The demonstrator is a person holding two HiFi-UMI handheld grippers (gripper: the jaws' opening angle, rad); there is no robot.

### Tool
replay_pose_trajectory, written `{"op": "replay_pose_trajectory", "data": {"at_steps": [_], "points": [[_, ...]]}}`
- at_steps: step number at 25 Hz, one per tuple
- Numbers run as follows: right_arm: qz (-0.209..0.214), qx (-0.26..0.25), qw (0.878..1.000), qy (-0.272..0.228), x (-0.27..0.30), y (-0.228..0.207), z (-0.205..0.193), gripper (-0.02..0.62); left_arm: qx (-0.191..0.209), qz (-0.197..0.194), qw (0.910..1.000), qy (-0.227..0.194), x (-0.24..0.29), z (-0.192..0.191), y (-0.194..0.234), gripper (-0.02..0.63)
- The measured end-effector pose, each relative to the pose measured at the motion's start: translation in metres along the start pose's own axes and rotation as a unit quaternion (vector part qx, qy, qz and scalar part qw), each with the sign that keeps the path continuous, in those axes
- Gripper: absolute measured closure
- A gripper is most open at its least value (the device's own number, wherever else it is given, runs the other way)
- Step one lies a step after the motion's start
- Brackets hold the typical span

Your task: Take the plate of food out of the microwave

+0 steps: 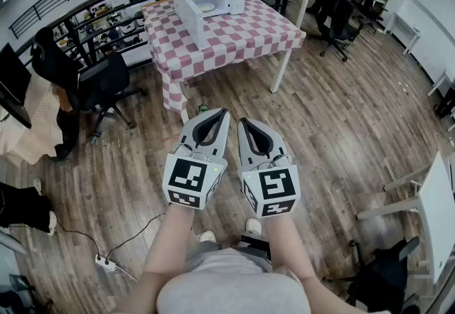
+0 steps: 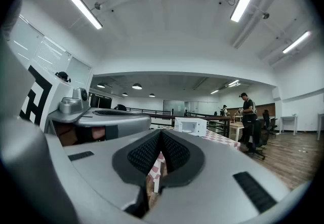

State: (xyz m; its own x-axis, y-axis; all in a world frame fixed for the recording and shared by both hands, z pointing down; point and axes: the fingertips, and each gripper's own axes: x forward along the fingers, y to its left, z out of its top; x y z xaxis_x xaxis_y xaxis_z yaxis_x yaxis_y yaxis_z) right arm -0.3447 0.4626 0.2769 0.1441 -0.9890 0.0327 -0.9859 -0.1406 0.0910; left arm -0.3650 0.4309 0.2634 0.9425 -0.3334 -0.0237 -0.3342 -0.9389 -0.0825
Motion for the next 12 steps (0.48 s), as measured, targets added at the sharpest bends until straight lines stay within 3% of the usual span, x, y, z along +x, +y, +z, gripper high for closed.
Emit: {"op": "replay_pose_trajectory", "data": {"at_steps": [12], "points": [[-0.021, 0.012, 1.000, -0.013, 0.015, 0.051, 0.004, 0.571, -0.022, -0.028, 0.9992, -0.020, -0.034, -0.008, 0.038, 0.603]]}}
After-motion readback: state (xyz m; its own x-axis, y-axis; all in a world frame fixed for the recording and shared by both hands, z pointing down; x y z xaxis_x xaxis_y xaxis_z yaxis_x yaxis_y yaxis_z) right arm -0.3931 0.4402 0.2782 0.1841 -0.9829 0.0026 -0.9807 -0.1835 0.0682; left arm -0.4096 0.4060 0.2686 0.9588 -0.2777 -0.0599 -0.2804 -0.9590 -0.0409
